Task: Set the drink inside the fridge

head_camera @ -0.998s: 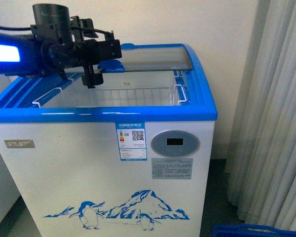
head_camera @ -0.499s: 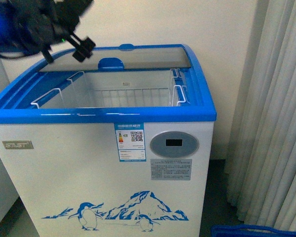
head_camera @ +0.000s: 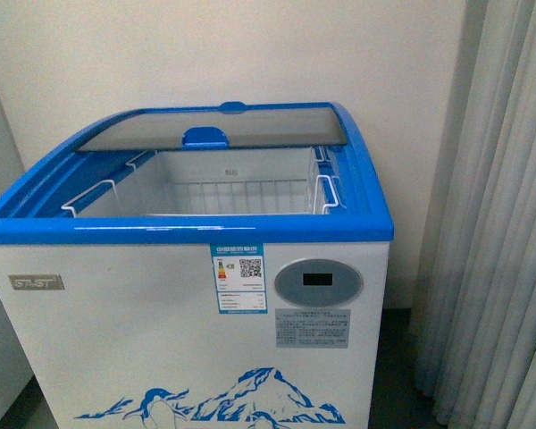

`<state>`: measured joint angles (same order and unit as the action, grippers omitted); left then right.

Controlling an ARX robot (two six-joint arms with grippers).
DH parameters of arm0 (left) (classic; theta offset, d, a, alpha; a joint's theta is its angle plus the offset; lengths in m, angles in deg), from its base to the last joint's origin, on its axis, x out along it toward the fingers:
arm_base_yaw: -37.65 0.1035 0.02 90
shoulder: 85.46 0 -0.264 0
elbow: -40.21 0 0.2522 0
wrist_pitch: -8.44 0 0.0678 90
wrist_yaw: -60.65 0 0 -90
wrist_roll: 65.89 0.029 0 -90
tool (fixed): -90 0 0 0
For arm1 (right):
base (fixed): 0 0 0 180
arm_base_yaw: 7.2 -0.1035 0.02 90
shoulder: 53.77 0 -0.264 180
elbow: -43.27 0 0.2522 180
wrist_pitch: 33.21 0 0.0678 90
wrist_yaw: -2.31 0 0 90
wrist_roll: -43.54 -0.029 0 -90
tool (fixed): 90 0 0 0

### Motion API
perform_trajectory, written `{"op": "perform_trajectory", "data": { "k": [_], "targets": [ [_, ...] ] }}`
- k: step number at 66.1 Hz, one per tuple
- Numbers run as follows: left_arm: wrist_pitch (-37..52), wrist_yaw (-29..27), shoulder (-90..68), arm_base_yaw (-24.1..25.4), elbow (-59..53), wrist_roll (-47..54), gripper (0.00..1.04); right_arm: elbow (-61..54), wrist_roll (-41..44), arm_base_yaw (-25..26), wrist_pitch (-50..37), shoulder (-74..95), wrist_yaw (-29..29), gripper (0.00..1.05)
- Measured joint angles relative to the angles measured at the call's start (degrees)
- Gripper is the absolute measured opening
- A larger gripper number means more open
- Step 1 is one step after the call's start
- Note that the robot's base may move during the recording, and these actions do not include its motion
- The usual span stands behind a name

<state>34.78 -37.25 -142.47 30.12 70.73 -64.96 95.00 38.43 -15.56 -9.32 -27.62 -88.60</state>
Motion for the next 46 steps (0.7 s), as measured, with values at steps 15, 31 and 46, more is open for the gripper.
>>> {"op": "perform_trajectory", "data": {
  "k": [15,31,46],
  "targets": [
    [-3.1,3.0,12.3,1.9,-10.2,-0.4,0.27,21.4,12.1,6.5,38.9,20.4,9.8,0.4],
    [-7.2,7.7,19.6,7.2,-12.5,-0.7,0.03,36.8,39.5,8.0,31.6,48.9,4.4,0.4],
    [-9.5,7.9,25.3,7.3,-15.1,-0.7,0.03,59.6,66.4,1.4,26.7,75.5,-7.4,0.4]
  ]
}}
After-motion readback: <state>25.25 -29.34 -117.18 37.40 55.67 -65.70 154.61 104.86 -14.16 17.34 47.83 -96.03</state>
